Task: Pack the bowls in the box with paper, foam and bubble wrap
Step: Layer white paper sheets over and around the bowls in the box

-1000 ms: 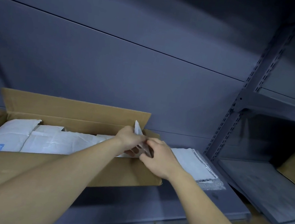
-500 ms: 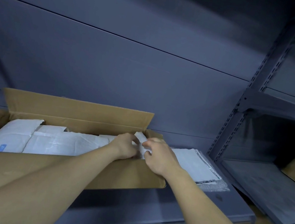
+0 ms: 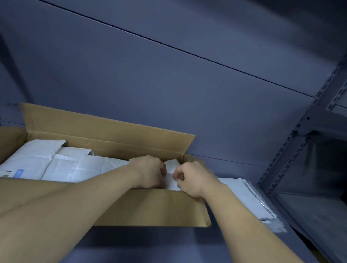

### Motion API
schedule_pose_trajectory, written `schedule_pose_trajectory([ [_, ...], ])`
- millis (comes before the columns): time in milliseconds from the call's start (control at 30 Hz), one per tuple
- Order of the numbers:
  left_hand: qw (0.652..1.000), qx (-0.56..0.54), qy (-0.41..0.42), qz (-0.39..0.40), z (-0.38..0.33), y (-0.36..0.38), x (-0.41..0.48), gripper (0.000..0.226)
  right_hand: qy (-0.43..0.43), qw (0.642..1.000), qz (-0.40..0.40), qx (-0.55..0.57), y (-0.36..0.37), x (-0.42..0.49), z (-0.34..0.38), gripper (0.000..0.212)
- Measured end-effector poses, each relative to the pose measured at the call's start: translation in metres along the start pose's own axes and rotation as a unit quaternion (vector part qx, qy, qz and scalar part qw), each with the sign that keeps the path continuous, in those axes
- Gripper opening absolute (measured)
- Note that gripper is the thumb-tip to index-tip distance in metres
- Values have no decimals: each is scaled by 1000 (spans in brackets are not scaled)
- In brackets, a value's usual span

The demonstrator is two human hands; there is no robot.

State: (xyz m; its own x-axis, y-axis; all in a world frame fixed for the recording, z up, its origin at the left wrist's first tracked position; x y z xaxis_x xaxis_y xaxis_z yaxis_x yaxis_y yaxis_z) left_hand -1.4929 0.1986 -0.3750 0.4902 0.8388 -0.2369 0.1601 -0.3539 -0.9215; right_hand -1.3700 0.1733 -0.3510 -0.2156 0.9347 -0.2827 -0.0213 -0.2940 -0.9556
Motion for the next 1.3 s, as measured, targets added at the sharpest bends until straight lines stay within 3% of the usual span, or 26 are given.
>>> schedule_pose_trajectory([
  [167, 993, 19, 106, -41, -7, -6, -1, 40, 7, 999, -54, 2, -8, 8, -1, 42],
  [267, 990, -8, 137, 24, -16, -1, -8, 40, 9, 998, 5, 59, -3, 14, 9, 48],
  [400, 989, 20, 113, 91, -11, 9, -5, 35, 33, 995, 83, 53, 13, 22, 16, 43],
  [533, 989, 48, 119, 69, -1, 10, -1, 35, 41, 992, 113, 34, 14, 25, 19, 44],
  [633, 990, 48, 118, 62, 8, 15, 3, 47, 39, 993, 105, 31, 7, 22, 20, 50],
  [800, 991, 82, 102, 32, 11, 14, 5, 62, 29, 984, 168, 51, 16, 15, 25, 58],
  [967, 991, 102, 81, 26, 16, 15, 6, 67, 49, 985, 152, 58, 17, 12, 22, 53],
  [1100, 990, 123, 66, 27, 16, 14, 4, 69, 91, 989, 112, 38, 6, 14, 13, 17],
  [1233, 989, 134, 50, 38, 17, 16, 5, 78, 94, 984, 148, 8, 13, 10, 15, 22],
  [1300, 989, 136, 40, 44, 20, 17, 5, 81, 86, 986, 140, 29, 15, 6, 15, 38],
])
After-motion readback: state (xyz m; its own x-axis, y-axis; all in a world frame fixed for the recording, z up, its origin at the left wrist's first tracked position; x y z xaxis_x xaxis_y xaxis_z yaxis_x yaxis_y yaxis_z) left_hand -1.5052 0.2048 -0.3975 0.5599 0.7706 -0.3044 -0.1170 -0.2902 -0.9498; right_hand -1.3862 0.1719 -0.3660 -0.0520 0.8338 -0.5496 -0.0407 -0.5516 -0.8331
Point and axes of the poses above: each hand's wrist, its own x-axis towards the middle knuckle, its own y-axis out of the palm, z = x × y, the point moved 7 cm from there along x, towards the middle knuckle, and after that the axes turned 14 degrees about z, right-handed, at the moved point
